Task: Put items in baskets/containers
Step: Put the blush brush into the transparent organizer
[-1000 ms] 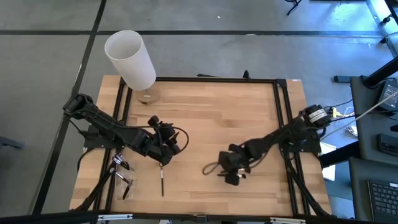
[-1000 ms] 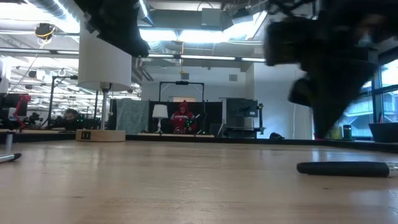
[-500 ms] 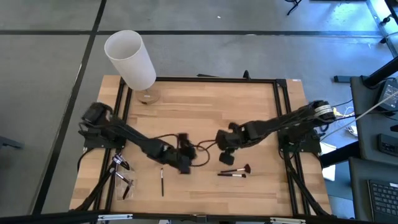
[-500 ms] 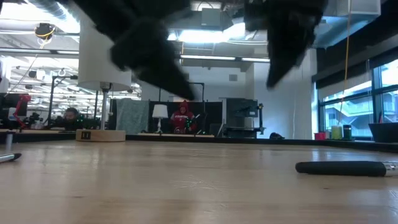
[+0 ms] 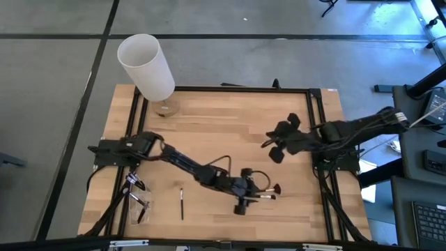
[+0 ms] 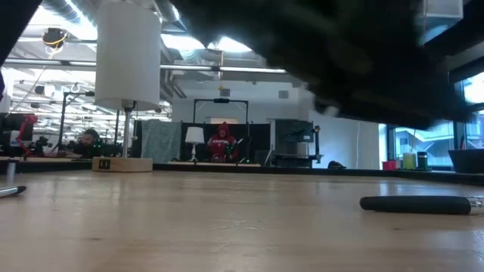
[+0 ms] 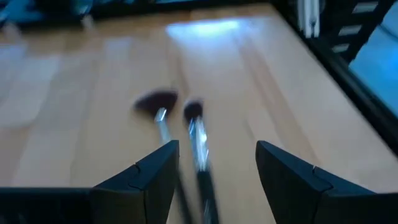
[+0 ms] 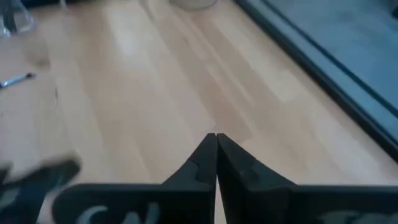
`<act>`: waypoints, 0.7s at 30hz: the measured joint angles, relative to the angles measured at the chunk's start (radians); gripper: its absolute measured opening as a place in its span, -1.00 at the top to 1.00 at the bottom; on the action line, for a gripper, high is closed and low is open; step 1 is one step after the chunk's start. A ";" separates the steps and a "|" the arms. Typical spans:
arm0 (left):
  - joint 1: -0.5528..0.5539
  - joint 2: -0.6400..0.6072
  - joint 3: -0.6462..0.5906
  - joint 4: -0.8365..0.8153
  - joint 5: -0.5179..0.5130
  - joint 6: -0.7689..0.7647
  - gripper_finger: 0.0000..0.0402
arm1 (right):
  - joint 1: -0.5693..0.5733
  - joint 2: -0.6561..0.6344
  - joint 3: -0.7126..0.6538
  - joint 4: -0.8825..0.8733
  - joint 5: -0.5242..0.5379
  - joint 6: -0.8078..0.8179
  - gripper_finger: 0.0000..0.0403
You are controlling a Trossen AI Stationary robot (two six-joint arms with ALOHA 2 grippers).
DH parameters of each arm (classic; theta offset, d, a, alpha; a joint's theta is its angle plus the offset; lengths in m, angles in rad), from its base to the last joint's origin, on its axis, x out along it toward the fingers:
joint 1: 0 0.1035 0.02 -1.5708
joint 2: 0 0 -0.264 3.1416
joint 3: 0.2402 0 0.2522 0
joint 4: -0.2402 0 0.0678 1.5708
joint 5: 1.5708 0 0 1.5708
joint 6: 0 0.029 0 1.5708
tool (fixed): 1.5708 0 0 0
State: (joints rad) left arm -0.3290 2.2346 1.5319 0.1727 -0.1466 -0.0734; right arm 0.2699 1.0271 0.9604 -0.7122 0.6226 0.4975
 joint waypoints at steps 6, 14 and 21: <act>0.005 0.141 0.209 -0.105 -0.003 0.038 -0.04 | 0.001 -0.149 -0.132 0.100 0.040 -0.013 0.96; 0.026 0.194 0.260 -0.218 -0.003 -0.004 0.01 | 0.000 -0.256 -0.198 0.119 0.048 -0.005 0.97; 0.024 0.203 0.261 -0.256 0.019 -0.058 0.31 | 0.000 -0.260 -0.198 0.120 0.119 -0.006 0.95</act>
State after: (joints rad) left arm -0.3051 2.4378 1.7927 -0.0834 -0.1276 -0.1313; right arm 0.2703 0.7668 0.7624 -0.5925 0.7413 0.4919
